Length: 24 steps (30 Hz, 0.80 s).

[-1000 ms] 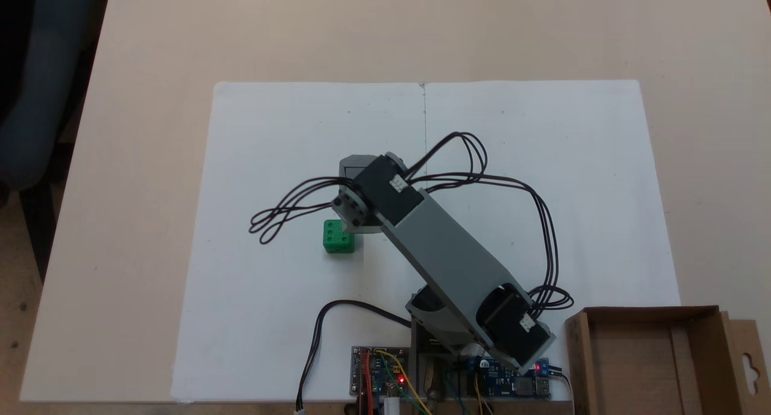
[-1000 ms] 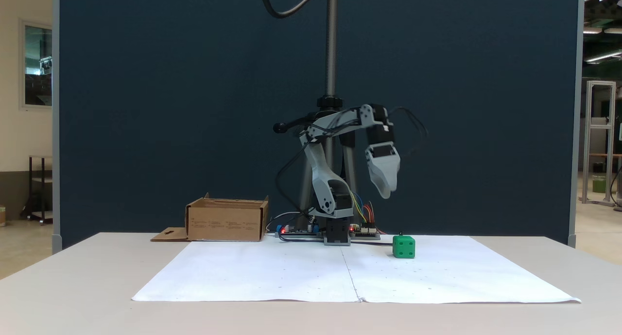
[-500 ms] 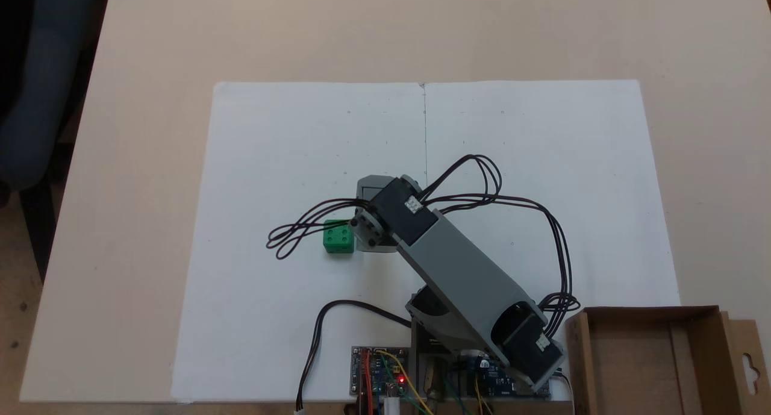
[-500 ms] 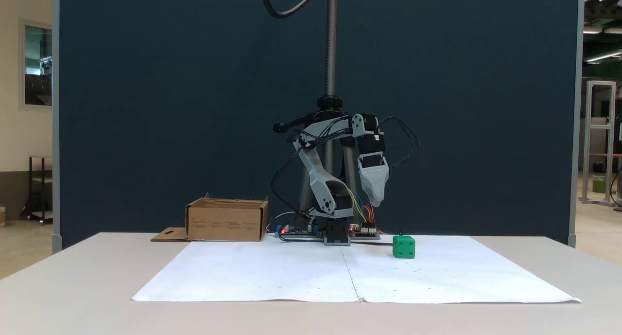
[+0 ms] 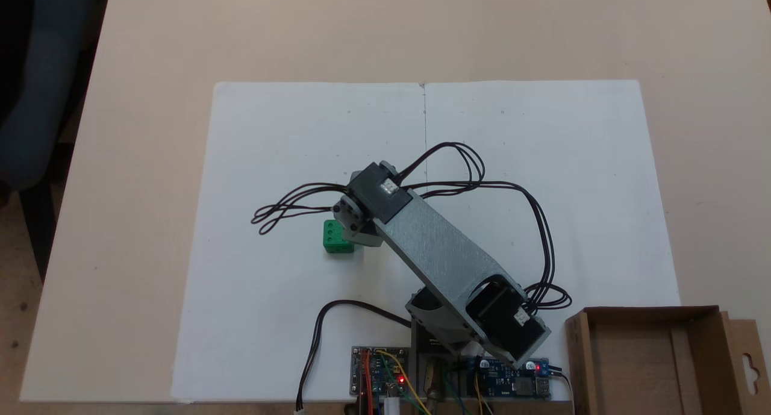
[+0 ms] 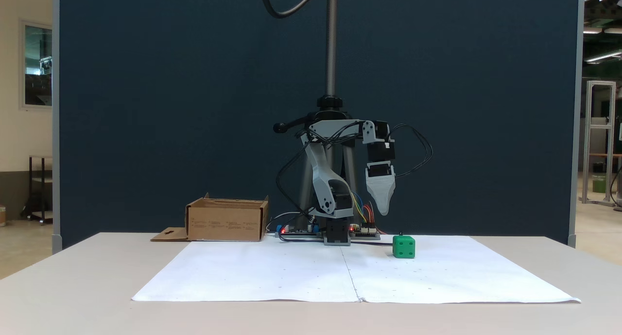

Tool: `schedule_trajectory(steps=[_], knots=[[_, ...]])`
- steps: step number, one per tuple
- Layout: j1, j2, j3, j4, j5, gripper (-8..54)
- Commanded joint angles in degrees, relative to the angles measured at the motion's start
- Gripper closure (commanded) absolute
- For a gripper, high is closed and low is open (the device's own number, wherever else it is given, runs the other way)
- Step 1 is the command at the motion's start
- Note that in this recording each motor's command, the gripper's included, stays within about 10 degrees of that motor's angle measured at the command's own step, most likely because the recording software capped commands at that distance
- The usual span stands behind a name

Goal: Grasp a green dice and put it in the bin.

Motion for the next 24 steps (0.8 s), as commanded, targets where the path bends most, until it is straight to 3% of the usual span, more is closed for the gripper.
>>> schedule_trajectory(steps=[1, 24], knots=[[-0.44, -2.2, -0.97, -2.29, 5.01, 2.3], [-6.77, -8.79, -0.53, -4.39, 6.24, 1.7]])
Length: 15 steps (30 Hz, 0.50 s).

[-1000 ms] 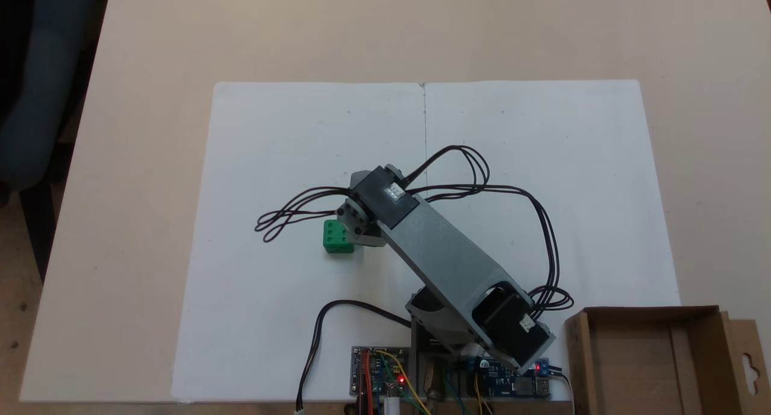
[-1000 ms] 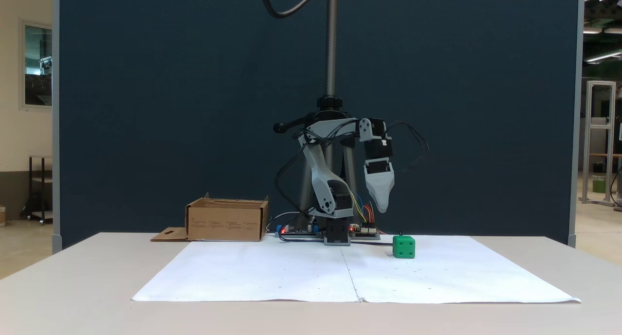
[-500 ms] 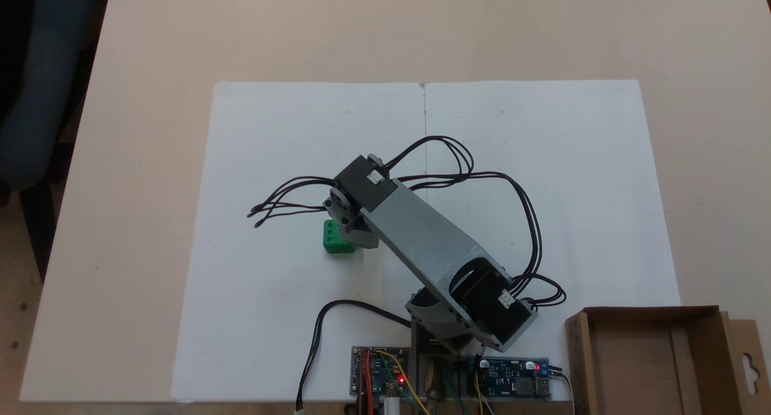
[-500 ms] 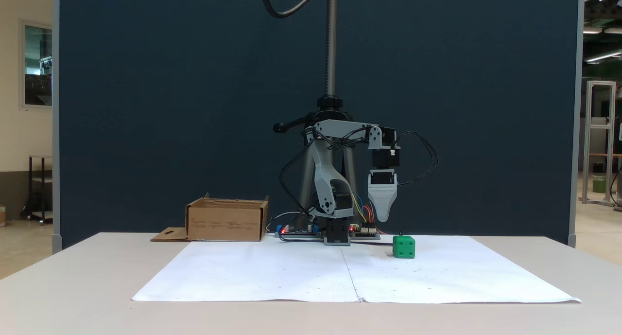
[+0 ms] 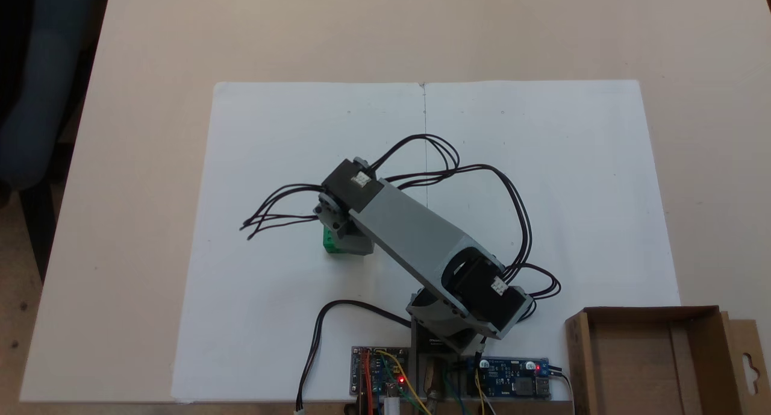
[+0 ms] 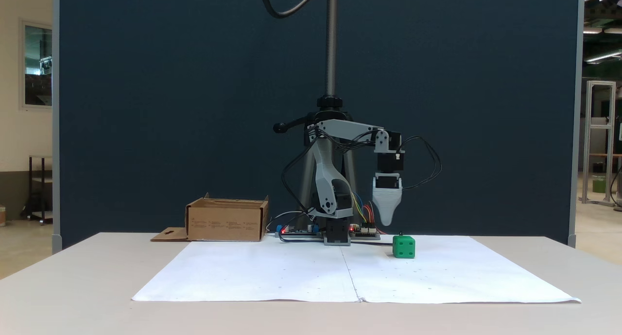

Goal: Grasp a green dice and put it in the bin.

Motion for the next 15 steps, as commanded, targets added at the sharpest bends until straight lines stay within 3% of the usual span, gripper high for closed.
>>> schedule_trajectory(steps=[1, 10, 15], knots=[[-2.11, 0.88, -0.62, -3.96, 4.13, 1.8], [-4.92, 1.14, 0.62, -7.38, 4.13, 2.4], [-5.8, 6.77, 6.06, -12.13, 4.13, 2.4]])
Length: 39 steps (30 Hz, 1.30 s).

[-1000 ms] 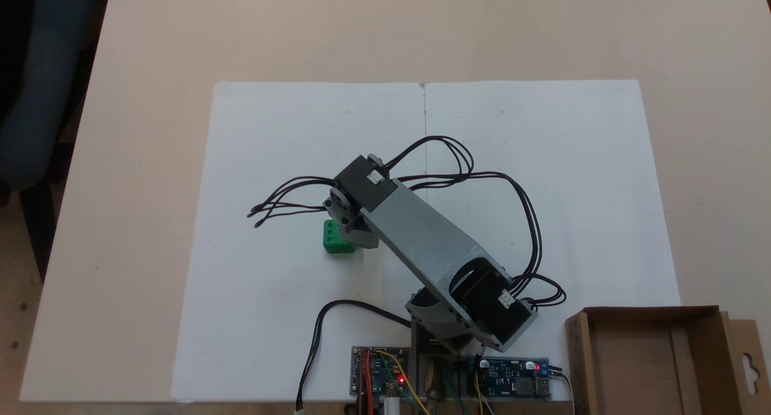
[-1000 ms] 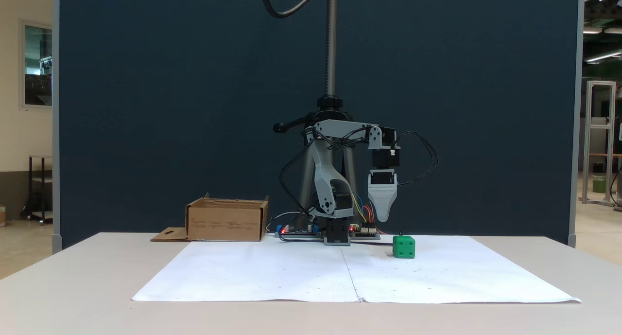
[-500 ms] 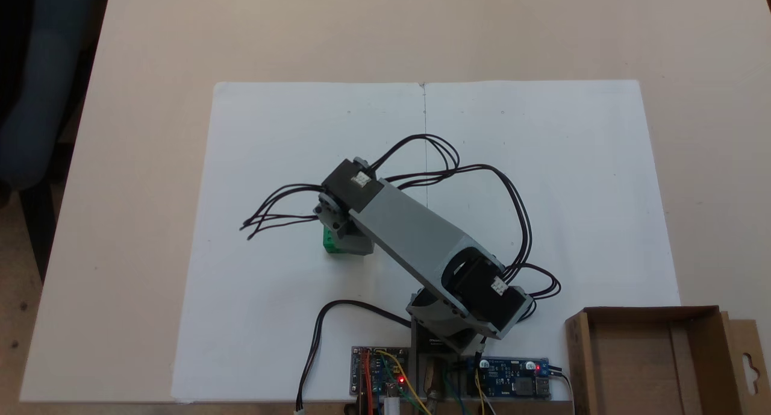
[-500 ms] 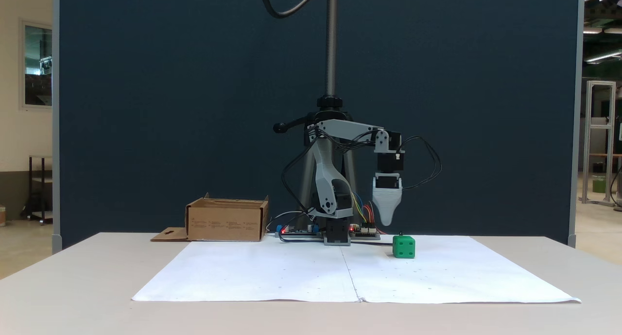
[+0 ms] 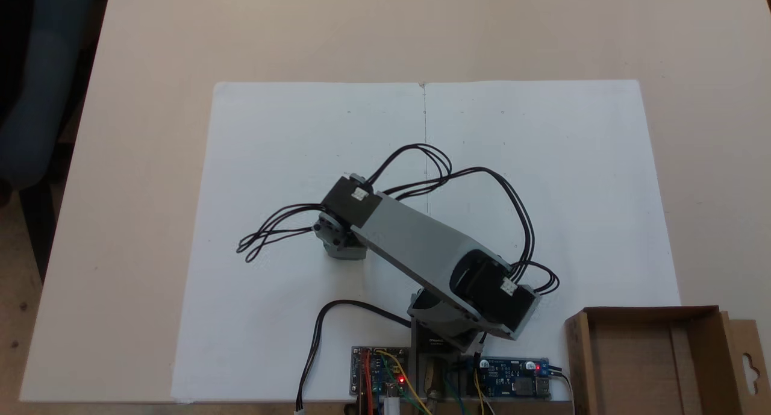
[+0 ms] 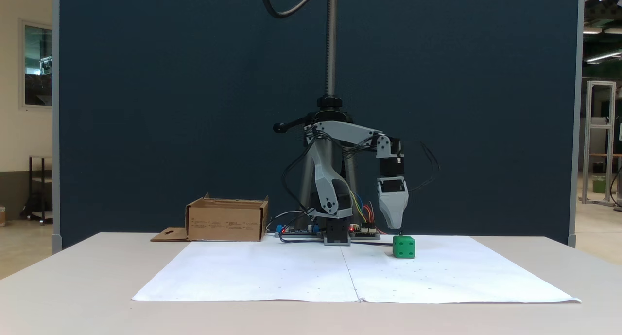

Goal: Grasp a green dice and put it in the bin.

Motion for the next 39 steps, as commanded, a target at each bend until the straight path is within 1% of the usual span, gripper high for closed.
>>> schedule_trajectory(steps=[1, 6, 12, 25, 32, 39], knots=[[-0.79, 3.52, 0.44, -2.64, 4.13, 2.4], [-1.05, 5.45, 3.34, -5.01, 4.13, 2.5], [-2.2, 4.83, 4.83, -8.79, 4.13, 3.3], [-3.96, -2.99, 5.01, -11.78, 4.22, 3.3], [-4.66, -9.4, 4.92, -13.01, 4.22, 3.2], [-4.57, -10.55, 4.92, -12.92, 4.39, 3.2]])
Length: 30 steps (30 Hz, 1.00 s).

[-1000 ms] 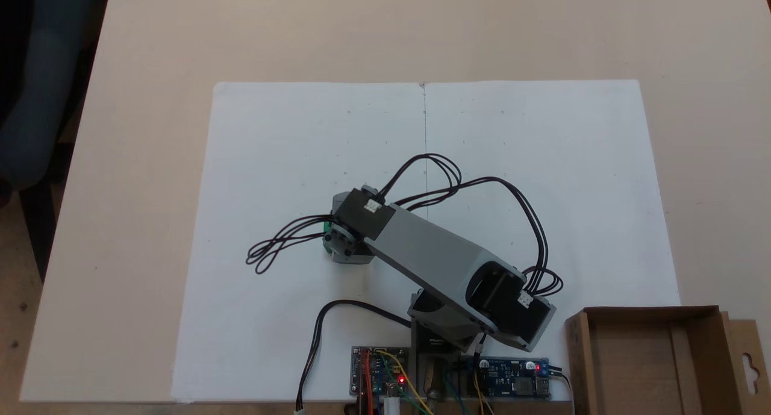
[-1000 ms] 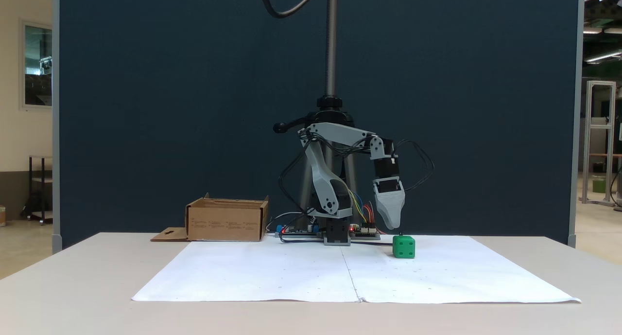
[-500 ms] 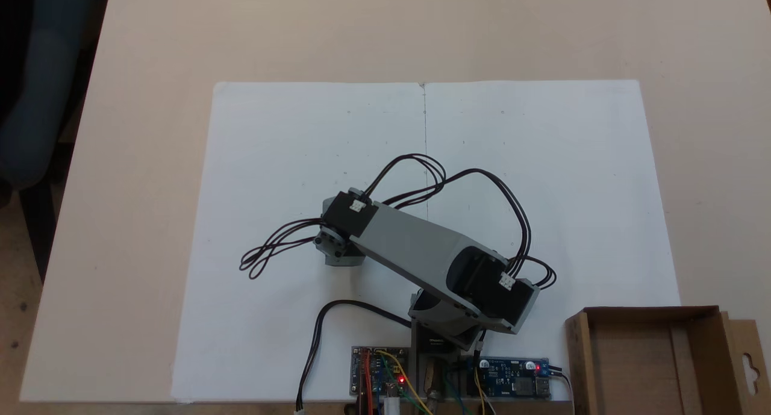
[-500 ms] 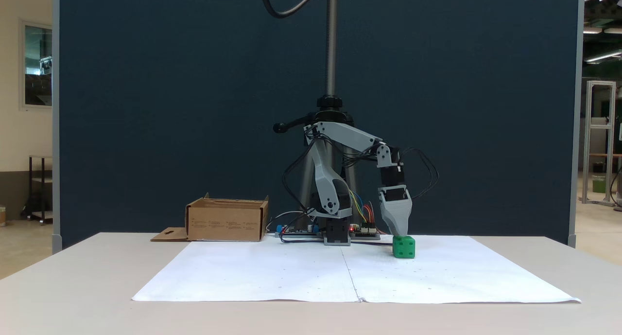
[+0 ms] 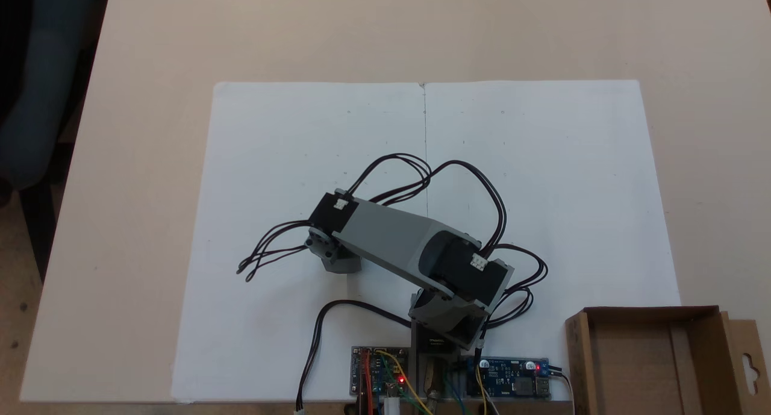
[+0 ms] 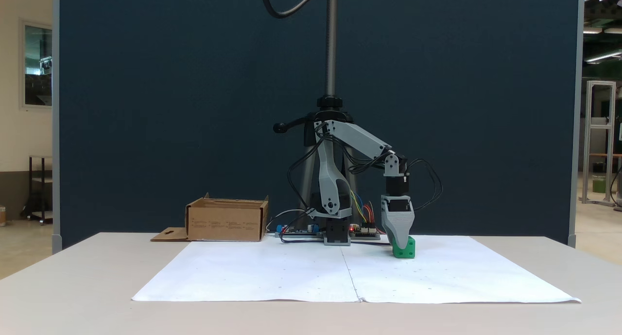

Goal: Grasp a green dice and put it in the bin.

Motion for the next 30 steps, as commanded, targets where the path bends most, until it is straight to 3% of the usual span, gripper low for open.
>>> schedule_trajectory(steps=[1, 15, 30], knots=[[-0.09, -0.09, -0.79, -2.37, 4.39, 3.2], [0.09, -5.45, -3.34, -3.78, 4.39, 3.3], [0.62, -5.54, -3.34, -5.71, 4.39, 13.0]])
